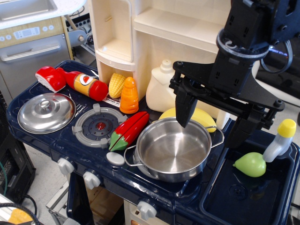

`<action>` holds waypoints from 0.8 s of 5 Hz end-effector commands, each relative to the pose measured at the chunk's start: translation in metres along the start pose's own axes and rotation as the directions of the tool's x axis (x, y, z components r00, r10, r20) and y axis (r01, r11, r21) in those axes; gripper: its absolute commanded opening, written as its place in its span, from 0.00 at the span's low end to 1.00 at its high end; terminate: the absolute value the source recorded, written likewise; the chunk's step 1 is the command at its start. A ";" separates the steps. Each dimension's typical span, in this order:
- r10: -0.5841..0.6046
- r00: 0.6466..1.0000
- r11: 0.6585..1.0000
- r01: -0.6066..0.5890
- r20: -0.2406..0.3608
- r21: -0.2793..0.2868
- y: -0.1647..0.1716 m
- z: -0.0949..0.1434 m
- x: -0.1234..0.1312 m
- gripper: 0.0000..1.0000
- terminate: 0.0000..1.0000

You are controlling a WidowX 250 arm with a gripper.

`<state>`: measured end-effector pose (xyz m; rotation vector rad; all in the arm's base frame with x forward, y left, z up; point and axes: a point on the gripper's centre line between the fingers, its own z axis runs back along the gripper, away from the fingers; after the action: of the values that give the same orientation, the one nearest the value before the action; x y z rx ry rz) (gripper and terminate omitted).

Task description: Put lid on pot or pan

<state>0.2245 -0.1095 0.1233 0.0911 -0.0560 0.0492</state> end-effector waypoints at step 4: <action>0.006 1.000 0.977 -0.003 -0.016 0.214 0.137 0.029 0.019 1.00 0.00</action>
<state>0.2293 0.0384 0.1489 0.2996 -0.0078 0.0638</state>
